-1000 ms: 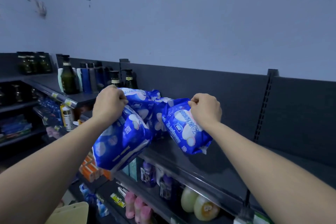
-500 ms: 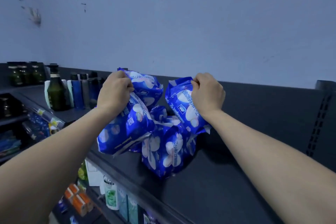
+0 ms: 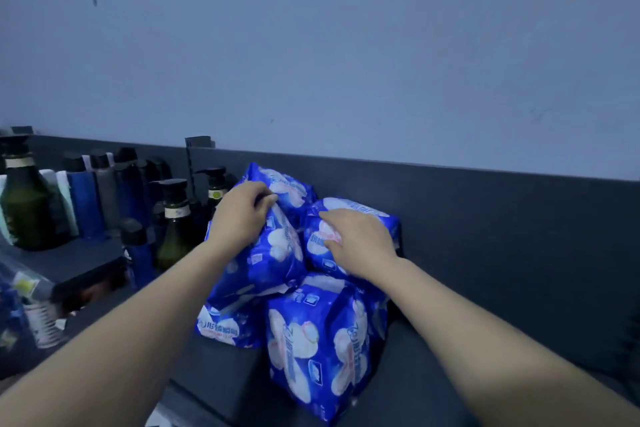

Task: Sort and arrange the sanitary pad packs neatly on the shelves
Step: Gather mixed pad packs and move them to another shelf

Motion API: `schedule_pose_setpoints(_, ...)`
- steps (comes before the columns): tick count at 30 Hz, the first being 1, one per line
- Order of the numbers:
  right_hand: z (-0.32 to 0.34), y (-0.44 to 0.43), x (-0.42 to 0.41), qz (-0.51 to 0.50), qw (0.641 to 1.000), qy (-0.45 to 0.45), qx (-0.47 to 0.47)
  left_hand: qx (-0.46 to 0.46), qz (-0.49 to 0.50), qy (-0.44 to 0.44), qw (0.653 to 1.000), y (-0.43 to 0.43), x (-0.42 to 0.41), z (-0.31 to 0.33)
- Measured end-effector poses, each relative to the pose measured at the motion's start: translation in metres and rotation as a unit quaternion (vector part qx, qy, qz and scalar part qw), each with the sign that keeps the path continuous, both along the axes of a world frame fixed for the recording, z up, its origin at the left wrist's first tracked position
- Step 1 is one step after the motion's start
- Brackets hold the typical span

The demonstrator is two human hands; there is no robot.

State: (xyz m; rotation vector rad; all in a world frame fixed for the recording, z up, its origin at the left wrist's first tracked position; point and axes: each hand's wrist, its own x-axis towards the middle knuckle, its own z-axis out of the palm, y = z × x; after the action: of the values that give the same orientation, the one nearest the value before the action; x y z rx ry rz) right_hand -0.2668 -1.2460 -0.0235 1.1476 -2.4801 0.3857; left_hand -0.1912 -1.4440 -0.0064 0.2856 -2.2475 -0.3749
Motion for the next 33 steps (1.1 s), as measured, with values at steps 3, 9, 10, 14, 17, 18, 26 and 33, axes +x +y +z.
schedule_pose_setpoints(3,0.0,-0.01,0.01,-0.018,1.0,-0.018,0.008,0.07,-0.066,-0.079,0.992,-0.016,0.009,-0.001)
schedule_pose_setpoints(9,0.001,-0.015,0.026,-0.046,0.997,0.022,0.056,-0.032,-0.056,-0.227,0.972,-0.016,0.027,-0.008)
schedule_pose_setpoints(10,-0.001,-0.015,0.026,-0.054,0.996,0.035,0.068,-0.045,-0.045,-0.221,0.973,-0.014,0.027,-0.01)
schedule_pose_setpoints(14,-0.006,-0.006,0.032,-0.106,0.992,0.038,0.056,-0.105,-0.016,-0.145,0.984,-0.003,0.022,-0.012)
schedule_pose_setpoints(17,-0.002,0.009,0.045,-0.131,0.991,0.018,0.021,-0.12,-0.055,-0.121,0.984,0.002,0.018,-0.008)
schedule_pose_setpoints(18,0.0,0.014,0.051,-0.136,0.991,0.008,0.016,-0.113,-0.068,-0.125,0.983,0.005,0.017,-0.008)
schedule_pose_setpoints(26,0.002,0.048,0.087,-0.184,0.982,-0.043,0.017,-0.113,-0.082,-0.139,0.98,0.024,0.024,-0.007)
schedule_pose_setpoints(33,0.0,0.074,0.105,-0.221,0.973,-0.06,0.034,-0.188,-0.109,-0.119,0.969,0.049,0.024,-0.003)
